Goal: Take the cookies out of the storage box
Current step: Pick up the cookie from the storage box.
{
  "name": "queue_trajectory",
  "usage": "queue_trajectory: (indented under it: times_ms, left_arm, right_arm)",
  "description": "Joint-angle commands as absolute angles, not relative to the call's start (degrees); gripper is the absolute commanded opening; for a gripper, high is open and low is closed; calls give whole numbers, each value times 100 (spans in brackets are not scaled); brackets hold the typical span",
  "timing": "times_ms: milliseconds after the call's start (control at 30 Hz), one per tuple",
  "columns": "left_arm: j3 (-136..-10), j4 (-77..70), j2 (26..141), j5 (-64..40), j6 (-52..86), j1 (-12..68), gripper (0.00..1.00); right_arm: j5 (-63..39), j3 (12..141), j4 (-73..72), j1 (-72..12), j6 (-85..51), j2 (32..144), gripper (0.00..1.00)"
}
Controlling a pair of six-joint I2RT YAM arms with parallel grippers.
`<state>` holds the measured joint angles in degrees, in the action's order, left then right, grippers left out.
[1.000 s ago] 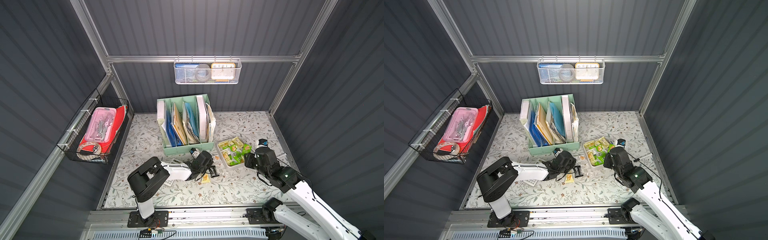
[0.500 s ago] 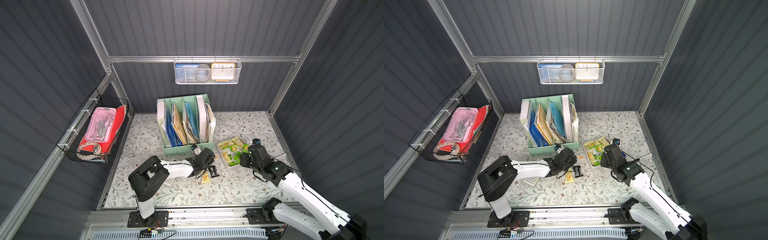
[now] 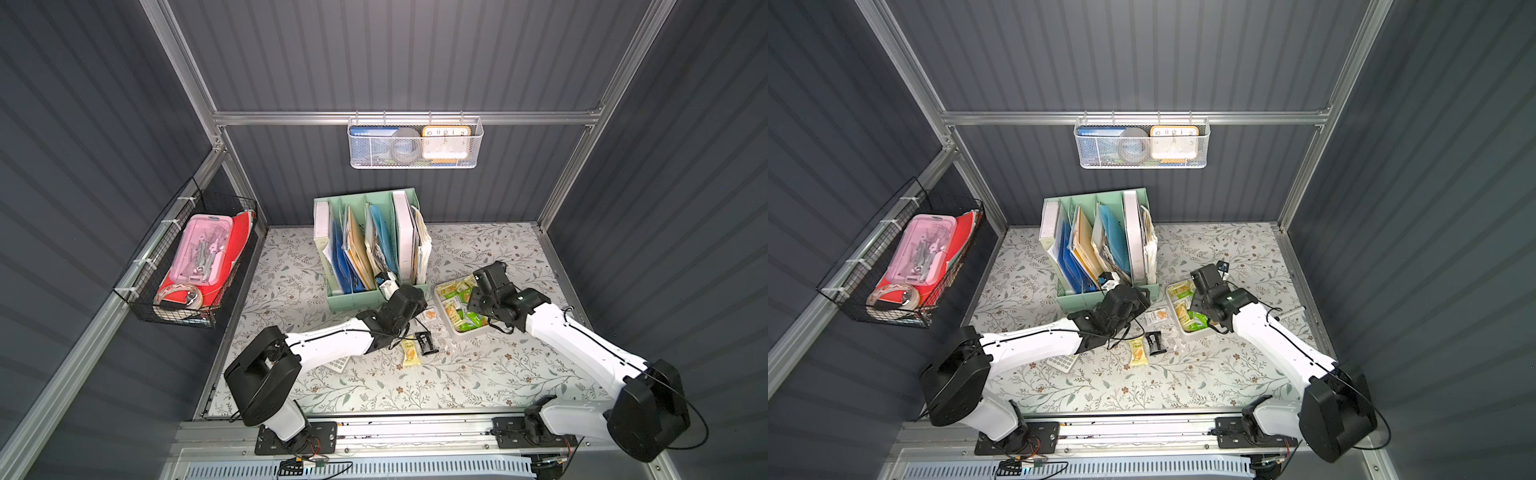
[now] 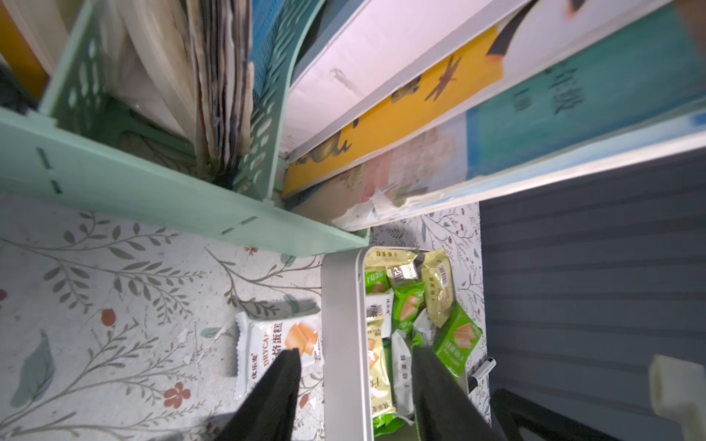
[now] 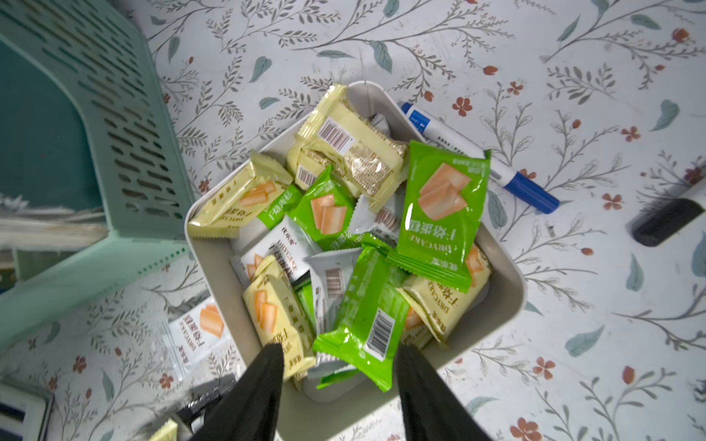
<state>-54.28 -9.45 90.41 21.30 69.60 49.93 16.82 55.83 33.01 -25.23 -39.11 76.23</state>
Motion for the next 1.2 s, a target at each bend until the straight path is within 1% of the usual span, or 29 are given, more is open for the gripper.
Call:
queue_trajectory:
  times_ms: [0,100,133,200,333,567,800,1167]
  left_arm:
    - [-5119,-934,8939,2312,6855,4966,52]
    - [-4916,-1078,8822,2352,6959,4970,52]
    - [-4872,-1098,8779,2371,6977,4966,54]
    - [-4821,-1099,8708,2409,6993,4966,62]
    - [-4746,-1066,8605,2514,6988,4966,69]
    - [-4655,-987,8449,2526,7045,4966,71]
    - [-4560,-1056,8387,2614,7160,4966,71]
    - [-4535,-958,8280,2722,7216,4966,70]
  right_arm:
    - [1772,5887,3917,-2406,-4696,7927,53]
    - [1423,5922,4022,-2281,-5150,8106,55]
    - [1297,5892,4017,-2232,-5293,8133,56]
    - [1104,5813,3955,-2165,-5544,8167,58]
    - [729,5661,3682,-2099,-5792,8314,61]
    - [97,5516,3410,-1752,-6064,8612,62]
    - [-122,5399,3290,-1622,-6317,8690,61]
    - [-331,5309,3039,-1444,-6365,8863,54]
